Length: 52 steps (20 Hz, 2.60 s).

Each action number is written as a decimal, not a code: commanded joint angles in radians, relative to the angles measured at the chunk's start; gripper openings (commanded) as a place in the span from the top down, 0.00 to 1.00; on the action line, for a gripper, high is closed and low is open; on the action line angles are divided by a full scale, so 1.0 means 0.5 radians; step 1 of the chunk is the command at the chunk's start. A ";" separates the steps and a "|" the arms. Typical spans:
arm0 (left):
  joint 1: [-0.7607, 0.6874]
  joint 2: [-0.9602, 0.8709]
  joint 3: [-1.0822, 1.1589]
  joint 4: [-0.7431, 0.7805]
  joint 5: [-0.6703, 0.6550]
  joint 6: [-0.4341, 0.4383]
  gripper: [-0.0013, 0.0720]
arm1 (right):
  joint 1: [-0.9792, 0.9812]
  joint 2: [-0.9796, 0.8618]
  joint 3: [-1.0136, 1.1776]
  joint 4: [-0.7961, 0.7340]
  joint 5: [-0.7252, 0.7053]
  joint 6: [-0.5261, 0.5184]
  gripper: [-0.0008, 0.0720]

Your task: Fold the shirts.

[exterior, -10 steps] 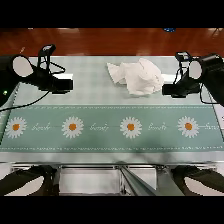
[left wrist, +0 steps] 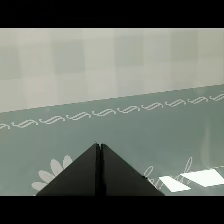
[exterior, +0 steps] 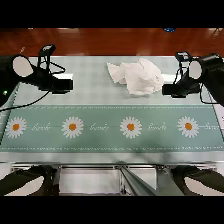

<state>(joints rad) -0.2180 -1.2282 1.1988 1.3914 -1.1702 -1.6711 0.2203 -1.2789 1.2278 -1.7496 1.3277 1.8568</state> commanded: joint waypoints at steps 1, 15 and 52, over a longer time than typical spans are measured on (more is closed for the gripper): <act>-0.001 0.000 0.000 0.001 0.000 0.001 0.94 | 0.002 0.000 0.002 0.001 0.001 0.000 0.96; 0.005 -0.019 0.000 0.080 0.347 0.000 0.63 | 0.001 -0.008 0.002 -0.181 -0.868 -0.009 0.42; 0.045 1.100 -0.837 0.063 0.121 -0.140 0.29 | -0.194 0.060 1.650 0.825 -0.604 -0.896 0.96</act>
<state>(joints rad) -0.1898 -0.7799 0.8993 1.5074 -1.1957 -1.7390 0.1226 -1.3460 1.9816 -1.3449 1.0237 1.4216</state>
